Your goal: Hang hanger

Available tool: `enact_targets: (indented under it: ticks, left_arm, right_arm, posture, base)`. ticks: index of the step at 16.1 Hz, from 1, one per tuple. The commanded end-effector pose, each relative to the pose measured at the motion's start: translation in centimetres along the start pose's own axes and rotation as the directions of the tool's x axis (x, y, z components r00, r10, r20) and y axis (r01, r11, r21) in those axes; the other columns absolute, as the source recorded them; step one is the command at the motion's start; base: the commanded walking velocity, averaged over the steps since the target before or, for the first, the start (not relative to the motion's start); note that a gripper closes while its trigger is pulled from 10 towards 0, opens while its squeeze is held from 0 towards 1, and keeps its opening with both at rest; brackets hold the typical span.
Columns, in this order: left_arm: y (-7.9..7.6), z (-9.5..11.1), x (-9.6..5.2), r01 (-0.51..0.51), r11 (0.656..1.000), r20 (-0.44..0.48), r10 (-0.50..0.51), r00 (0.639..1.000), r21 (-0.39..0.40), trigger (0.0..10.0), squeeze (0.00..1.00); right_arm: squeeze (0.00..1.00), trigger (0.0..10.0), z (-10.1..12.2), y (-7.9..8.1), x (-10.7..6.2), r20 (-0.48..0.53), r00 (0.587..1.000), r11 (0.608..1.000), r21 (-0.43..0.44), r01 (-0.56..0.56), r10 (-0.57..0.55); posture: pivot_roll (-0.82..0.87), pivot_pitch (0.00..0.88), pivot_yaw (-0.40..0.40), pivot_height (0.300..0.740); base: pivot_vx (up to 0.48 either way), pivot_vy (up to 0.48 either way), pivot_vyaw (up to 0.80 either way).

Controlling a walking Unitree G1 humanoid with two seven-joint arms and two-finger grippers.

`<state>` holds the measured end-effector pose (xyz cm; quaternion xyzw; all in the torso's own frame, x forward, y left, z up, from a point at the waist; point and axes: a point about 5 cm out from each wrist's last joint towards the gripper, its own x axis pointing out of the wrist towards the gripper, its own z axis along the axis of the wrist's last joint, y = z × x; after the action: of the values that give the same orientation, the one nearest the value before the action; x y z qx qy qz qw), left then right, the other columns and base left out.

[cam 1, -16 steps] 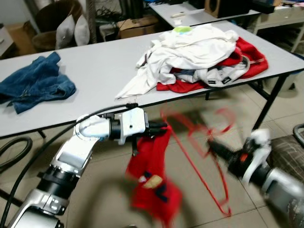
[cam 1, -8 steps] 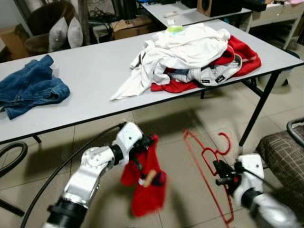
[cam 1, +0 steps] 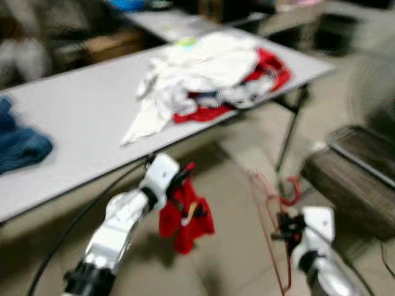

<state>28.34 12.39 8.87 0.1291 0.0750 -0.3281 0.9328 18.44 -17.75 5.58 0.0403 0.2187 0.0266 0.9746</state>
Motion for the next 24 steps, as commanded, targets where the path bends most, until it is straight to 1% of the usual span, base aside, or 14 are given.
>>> enact_targets:
  ticks: [1, 4, 6, 11, 13, 14, 15, 17, 19, 20, 21, 22, 23, 24]
  left_arm:
    - [-0.3, 0.7, 0.3, 0.009, 1.0, 0.032, -0.01, 0.999, 0.025, 10.0, 0.0]
    - [-0.7, 0.6, 0.4, 0.035, 0.998, 0.021, -0.036, 0.999, 0.049, 10.0, 0.0]
    - [-0.7, 0.7, 0.5, 0.043, 0.999, 0.029, -0.044, 0.999, 0.022, 10.0, 0.0]
    - [-0.1, 1.8, 1.4, 0.088, 0.985, 0.019, -0.092, 0.996, 0.146, 10.0, 0.0]
    - [1.2, 2.9, 2.0, 0.174, 0.961, -0.007, -0.177, 0.984, 0.216, 10.0, 0.0]
    - [1.8, 3.5, 2.2, 0.2, 0.953, -0.002, -0.205, 0.979, 0.229, 6.2, 0.0]
    - [2.0, 3.9, 2.3, 0.222, 0.948, 0.002, -0.229, 0.973, 0.227, 0.0, 0.0]
    - [2.9, 4.7, 2.8, 0.305, 0.913, -0.015, -0.313, 0.95, 0.273, 0.0, 0.0]
    - [3.4, 4.8, 2.8, 0.39, 0.86, -0.061, -0.393, 0.917, 0.33, 0.0, 0.0]
    - [3.5, 5.1, 2.6, 0.482, 0.803, -0.087, -0.484, 0.871, 0.352, 0.0, 0.0]
    - [3.5, 5.1, 2.4, 0.53, 0.766, -0.121, -0.526, 0.842, 0.364, 0.0, 0.0]
    - [3.6, 4.9, 2.3, 0.563, 0.734, -0.154, -0.55, 0.821, 0.381, 0.0, 0.0]
    - [4.0, 4.9, 2.4, 0.604, 0.68, -0.215, -0.572, 0.792, 0.416, 0.0, 0.0]
    - [4.2, 4.9, 2.4, 0.618, 0.658, -0.235, -0.58, 0.78, 0.43, 0.0, 0.0]
  right_arm:
    - [0.0, 10.0, 0.4, -0.3, 0.0, 0.021, 1.0, 1.0, -0.022, 0.011, -0.011]
    - [0.0, 10.0, 0.2, 0.0, -0.1, 0.016, 1.0, 0.999, -0.034, 0.0, 0.001]
    - [0.0, 10.0, 0.3, -0.1, -0.1, 0.023, 1.0, 0.999, -0.038, -0.008, 0.008]
    - [0.0, 10.0, 2.1, 0.1, -0.9, 0.077, 0.962, 0.955, -0.164, -0.246, 0.262]
    - [0.0, 10.0, 2.2, -0.2, -2.0, 0.044, 0.919, 0.898, -0.235, -0.371, 0.391]
    - [0.0, 10.0, 2.3, -0.1, -2.3, 0.031, 0.895, 0.868, -0.261, -0.422, 0.445]
    - [0.0, 10.0, 2.3, 0.0, -2.4, 0.023, 0.881, 0.853, -0.265, -0.45, 0.473]
    - [0.0, 10.0, 2.6, 0.0, -3.2, -0.031, 0.825, 0.781, -0.304, -0.546, 0.565]
    - [0.0, 10.0, 2.9, -0.2, -3.5, -0.049, 0.8, 0.747, -0.33, -0.578, 0.597]
    - [0.0, 10.0, 3.3, -0.4, -3.5, -0.046, 0.794, 0.737, -0.343, -0.583, 0.607]
    - [0.0, 10.0, 3.5, -0.5, -3.5, -0.041, 0.792, 0.735, -0.347, -0.583, 0.609]
    - [0.0, 10.0, 3.6, -0.5, -3.5, -0.04, 0.789, 0.732, -0.35, -0.585, 0.613]
    - [0.0, 10.0, 3.8, -0.5, -3.6, -0.049, 0.776, 0.714, -0.357, -0.602, 0.629]
    - [0.0, 10.0, 3.8, -0.6, -3.7, -0.055, 0.769, 0.706, -0.359, -0.61, 0.637]
  posture:
    - [-0.07, 0.0, 0.115, 0.74]
    - [-0.07, 0.0, 0.116, 0.74]
    - [-0.07, 0.0, 0.117, 0.74]
    - [-0.07, 0.0, 0.125, 0.74]
    - [-0.08, 0.0, 0.134, 0.74]
    - [-0.08, 0.0, 0.139, 0.74]
    - [-0.08, 0.0, 0.143, 0.74]
    - [-0.07, 0.0, 0.145, 0.74]
    - [-0.07, 0.0, 0.146, 0.74]
    - [-0.07, 0.0, 0.146, 0.74]
    - [-0.07, 0.0, 0.146, 0.74]
    - [-0.07, 0.0, 0.145, 0.74]
    - [-0.06, 0.0, 0.143, 0.74]
    - [-0.06, 0.0, 0.143, 0.74]
  base:
    - [0.0, -0.48, -0.79]
    - [0.0, -0.48, -0.78]
    - [0.0, 0.0, -0.72]
    - [0.0, 0.0, 0.0]
    - [0.0, 0.0, 0.0]
    - [0.0, 0.0, 0.0]
    - [0.0, 0.0, 0.0]
    - [0.0, 0.0, 0.0]
    - [0.0, 0.0, 0.0]
    - [0.0, 0.0, 0.0]
    - [0.0, 0.0, 0.0]
    - [0.0, 0.0, 0.0]
    - [0.0, 0.0, 0.0]
    - [0.0, 0.0, 0.0]
